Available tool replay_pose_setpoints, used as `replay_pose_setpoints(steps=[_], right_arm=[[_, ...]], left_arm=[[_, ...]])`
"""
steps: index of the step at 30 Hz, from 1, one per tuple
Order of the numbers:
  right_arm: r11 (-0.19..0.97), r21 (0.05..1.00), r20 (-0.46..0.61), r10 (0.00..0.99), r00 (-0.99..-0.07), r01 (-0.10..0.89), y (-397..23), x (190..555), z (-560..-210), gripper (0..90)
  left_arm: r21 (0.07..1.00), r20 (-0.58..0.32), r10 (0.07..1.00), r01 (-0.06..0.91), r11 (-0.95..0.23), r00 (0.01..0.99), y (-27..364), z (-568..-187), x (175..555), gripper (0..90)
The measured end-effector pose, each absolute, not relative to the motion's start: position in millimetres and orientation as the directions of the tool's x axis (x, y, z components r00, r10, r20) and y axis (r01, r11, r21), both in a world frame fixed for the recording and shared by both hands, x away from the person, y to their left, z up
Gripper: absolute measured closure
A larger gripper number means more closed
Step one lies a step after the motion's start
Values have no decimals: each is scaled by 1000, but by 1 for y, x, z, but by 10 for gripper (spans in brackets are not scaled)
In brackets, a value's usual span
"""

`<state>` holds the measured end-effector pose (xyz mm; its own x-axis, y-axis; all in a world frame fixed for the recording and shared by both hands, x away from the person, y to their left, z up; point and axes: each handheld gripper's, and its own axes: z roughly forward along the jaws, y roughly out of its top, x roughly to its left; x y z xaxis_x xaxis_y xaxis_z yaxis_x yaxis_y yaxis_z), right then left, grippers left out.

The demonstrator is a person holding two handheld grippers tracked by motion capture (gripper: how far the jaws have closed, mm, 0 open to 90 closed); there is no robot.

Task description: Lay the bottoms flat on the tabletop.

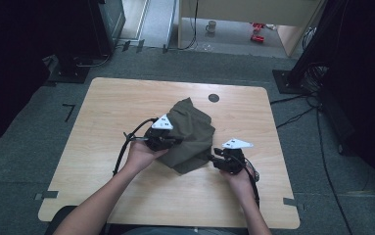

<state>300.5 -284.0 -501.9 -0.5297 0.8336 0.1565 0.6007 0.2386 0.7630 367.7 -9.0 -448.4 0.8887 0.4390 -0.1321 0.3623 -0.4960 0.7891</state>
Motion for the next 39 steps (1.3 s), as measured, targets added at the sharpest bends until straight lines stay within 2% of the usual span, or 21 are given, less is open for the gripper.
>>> replay_pose_setpoints(steps=[4, 7, 19, 39], right_arm=[[262, 756, 155, 819, -553, 600, -273, 303, -507, 624], [334, 727, 110, 805, -583, 600, -260, 305, -515, 636], [394, 717, 47, 795, -604, 575, -260, 306, -514, 680], [385, 698, 55, 812, -581, 604, -279, 310, -512, 711]], left_arm=[[782, -141, 443, 373, -498, 886, -8, -448, 369, 900], [785, -138, 450, 375, -493, 882, -3, -446, 369, 900], [829, -148, 531, 398, -394, 834, 37, -427, 377, 900], [849, -235, 657, 480, -220, 717, 105, -419, 397, 900]])
